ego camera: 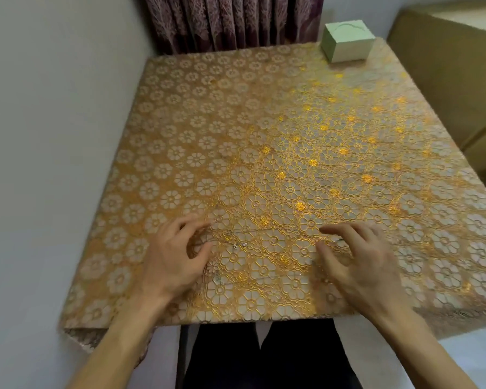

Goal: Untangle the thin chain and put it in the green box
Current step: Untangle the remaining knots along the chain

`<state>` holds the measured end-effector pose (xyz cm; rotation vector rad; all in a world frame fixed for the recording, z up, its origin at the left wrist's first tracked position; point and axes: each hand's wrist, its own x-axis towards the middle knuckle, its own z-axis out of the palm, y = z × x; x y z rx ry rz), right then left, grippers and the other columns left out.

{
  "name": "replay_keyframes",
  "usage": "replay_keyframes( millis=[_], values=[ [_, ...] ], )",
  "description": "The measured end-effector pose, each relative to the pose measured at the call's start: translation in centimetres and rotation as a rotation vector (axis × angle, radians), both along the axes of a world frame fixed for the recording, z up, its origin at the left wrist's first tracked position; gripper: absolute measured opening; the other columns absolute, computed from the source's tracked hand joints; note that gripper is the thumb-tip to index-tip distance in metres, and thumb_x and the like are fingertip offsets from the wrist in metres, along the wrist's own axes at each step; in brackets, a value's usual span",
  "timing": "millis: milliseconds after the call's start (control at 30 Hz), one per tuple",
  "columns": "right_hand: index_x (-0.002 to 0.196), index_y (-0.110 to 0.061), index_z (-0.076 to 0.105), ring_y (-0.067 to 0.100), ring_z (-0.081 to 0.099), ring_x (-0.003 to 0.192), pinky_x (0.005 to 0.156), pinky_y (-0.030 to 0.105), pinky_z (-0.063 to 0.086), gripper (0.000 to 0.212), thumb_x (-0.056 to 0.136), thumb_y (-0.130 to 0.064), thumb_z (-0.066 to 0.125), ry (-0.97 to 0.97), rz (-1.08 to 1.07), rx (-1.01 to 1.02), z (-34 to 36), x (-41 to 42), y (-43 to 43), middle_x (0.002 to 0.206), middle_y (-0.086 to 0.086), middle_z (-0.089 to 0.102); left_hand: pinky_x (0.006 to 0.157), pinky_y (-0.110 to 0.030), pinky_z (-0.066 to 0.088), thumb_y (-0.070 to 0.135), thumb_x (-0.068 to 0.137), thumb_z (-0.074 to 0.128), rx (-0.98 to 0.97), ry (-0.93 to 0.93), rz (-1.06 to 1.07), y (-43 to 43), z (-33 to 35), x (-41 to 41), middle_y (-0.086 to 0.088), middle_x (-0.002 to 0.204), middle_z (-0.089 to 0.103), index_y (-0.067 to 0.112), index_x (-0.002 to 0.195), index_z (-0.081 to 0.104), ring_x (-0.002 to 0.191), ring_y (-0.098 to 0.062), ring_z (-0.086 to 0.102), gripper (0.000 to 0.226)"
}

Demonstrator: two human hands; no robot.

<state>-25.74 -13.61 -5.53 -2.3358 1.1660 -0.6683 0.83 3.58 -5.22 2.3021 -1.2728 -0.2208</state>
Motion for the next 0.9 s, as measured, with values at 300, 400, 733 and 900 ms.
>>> replay_keyframes(
  millis=[300, 400, 733, 900],
  values=[
    [0.103, -0.032, 0.074, 0.018, 0.053, 0.096, 0.083, 0.039, 0.047, 0.019, 0.090, -0.043, 0.067, 0.106, 0.249, -0.002, -0.9, 8.1, 1.1, 0.100, -0.011, 0.067, 0.095, -0.032, 0.046, 0.050, 0.087, 0.063, -0.127, 0.026, -0.015, 0.6, -1.8, 1.0, 0.014, 0.115, 0.064, 0.028, 0.108, 0.077, 0.109, -0.012, 0.059, 0.034],
    [0.092, -0.032, 0.071, 0.019, 0.052, 0.090, 0.078, 0.043, 0.048, 0.016, 0.089, -0.046, 0.063, 0.175, 0.277, -0.044, -0.9, 9.2, 0.6, 0.095, -0.011, 0.065, 0.096, -0.031, 0.045, 0.049, 0.087, 0.065, -0.165, 0.046, -0.017, 0.9, -2.0, 1.1, 0.015, 0.116, 0.066, 0.028, 0.103, 0.078, 0.110, -0.010, 0.059, 0.029],
    [0.098, -0.025, 0.066, 0.022, 0.052, 0.089, 0.077, 0.044, 0.048, 0.017, 0.095, -0.040, 0.059, 0.258, 0.322, -0.069, -0.9, 10.0, 0.3, 0.095, -0.005, 0.062, 0.096, -0.022, 0.041, 0.043, 0.087, 0.065, -0.164, 0.072, -0.031, 0.8, -1.9, 2.0, 0.014, 0.111, 0.068, 0.027, 0.094, 0.079, 0.108, -0.009, 0.057, 0.023],
    [0.094, -0.019, 0.063, 0.027, 0.053, 0.088, 0.074, 0.043, 0.047, 0.019, 0.098, -0.035, 0.053, 0.341, 0.336, -0.128, -0.9, 10.4, 0.5, 0.092, -0.001, 0.062, 0.095, -0.007, 0.031, 0.042, 0.085, 0.067, -0.116, 0.088, -0.019, 0.5, -1.4, 2.2, 0.015, 0.108, 0.065, 0.029, 0.093, 0.078, 0.106, -0.008, 0.054, 0.018]
  ],
)
